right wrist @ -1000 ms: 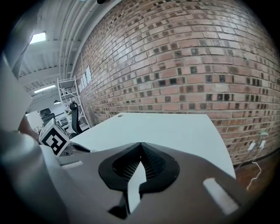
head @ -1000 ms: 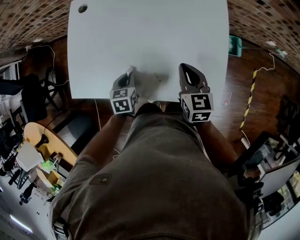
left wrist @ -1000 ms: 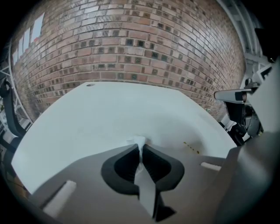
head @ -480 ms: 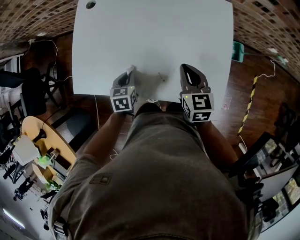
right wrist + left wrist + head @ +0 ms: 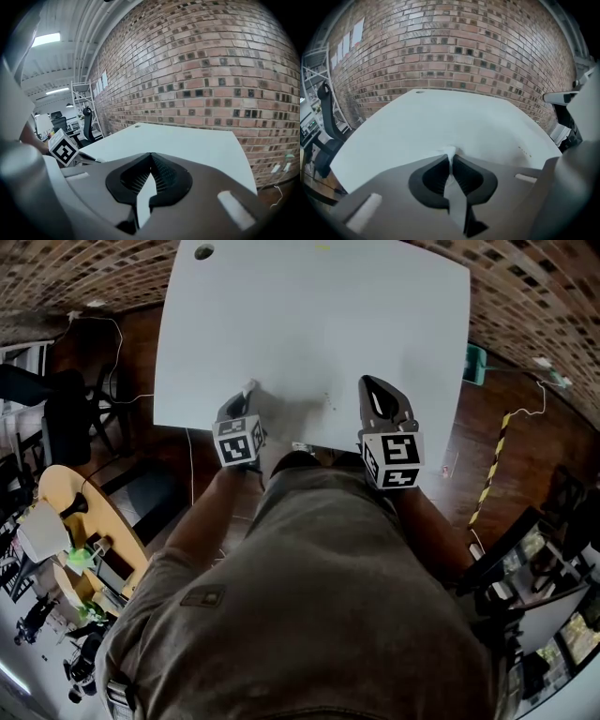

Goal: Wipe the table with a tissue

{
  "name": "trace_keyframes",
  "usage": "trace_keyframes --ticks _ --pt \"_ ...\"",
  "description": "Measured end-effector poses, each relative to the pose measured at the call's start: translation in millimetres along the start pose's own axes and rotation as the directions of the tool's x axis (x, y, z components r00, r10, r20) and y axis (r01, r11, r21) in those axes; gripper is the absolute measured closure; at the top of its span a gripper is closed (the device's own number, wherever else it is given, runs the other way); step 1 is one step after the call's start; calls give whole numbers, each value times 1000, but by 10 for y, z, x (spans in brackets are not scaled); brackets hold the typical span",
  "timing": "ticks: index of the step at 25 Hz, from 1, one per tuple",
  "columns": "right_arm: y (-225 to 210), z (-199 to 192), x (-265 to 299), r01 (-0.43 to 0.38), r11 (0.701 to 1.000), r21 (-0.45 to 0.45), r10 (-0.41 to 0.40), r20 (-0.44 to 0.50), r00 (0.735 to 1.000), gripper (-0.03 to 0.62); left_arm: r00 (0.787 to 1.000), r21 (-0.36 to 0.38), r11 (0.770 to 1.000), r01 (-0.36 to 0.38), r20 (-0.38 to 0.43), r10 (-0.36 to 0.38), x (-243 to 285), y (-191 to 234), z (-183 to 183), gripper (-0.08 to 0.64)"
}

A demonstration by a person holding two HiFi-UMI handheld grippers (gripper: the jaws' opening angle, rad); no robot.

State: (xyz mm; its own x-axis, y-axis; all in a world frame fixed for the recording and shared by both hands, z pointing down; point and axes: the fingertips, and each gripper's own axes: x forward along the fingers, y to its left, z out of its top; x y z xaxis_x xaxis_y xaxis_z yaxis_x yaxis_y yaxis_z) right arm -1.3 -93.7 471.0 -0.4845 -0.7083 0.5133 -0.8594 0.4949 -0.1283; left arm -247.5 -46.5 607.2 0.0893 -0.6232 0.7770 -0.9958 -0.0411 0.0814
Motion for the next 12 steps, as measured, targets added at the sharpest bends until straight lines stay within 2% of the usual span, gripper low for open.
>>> trace_keyframes --ticks 5,12 --pt "1 15 -68 12 1000 -8 -12 9 1000 578 1000 5 1000 23 4 -23 -1 -116 0 537" --pt "-139 11 -180 45 999 0 -45 17 999 578 994 74 991 111 -3 -111 39 -584 67 537"
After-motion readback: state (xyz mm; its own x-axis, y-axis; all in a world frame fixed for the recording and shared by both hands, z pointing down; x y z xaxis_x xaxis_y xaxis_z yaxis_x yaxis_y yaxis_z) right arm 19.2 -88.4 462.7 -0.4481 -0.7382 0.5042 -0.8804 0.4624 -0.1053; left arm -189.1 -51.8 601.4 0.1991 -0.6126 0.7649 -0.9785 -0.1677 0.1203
